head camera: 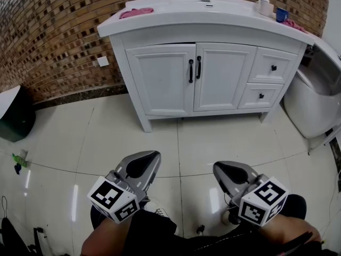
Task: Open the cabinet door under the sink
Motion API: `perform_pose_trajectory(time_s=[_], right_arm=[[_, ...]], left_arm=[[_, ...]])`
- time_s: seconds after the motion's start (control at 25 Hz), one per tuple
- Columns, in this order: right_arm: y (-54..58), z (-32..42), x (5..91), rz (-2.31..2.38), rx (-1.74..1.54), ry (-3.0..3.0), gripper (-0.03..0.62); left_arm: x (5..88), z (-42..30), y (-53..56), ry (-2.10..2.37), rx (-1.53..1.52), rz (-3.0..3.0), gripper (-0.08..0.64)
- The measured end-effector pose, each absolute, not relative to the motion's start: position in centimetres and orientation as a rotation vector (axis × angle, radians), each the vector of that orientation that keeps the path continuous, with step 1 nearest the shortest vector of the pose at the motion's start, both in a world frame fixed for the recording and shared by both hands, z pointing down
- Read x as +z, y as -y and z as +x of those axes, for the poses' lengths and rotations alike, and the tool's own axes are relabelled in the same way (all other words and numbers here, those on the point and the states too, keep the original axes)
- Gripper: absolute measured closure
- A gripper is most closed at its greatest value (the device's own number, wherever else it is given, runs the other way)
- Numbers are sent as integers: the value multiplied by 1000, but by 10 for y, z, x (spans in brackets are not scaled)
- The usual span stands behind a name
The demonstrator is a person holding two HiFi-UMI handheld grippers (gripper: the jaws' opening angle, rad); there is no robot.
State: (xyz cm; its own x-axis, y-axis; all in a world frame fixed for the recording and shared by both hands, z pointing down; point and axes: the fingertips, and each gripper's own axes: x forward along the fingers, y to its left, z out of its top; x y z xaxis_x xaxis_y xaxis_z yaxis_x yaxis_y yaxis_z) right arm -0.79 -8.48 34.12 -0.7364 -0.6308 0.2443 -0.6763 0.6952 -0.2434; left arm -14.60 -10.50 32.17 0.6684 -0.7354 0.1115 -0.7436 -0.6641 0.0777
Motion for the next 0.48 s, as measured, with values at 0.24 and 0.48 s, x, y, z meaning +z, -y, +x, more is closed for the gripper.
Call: perform_pose_trajectory(time_s=[0.24,0.48], right_arm=[[85,-8,337,1075,475,2773,584],[86,-1,332,1101,484,2782,584]], left_arm=[[317,-136,113,1261,103,2798,554],[306,-123,129,1280,99,2822,489]])
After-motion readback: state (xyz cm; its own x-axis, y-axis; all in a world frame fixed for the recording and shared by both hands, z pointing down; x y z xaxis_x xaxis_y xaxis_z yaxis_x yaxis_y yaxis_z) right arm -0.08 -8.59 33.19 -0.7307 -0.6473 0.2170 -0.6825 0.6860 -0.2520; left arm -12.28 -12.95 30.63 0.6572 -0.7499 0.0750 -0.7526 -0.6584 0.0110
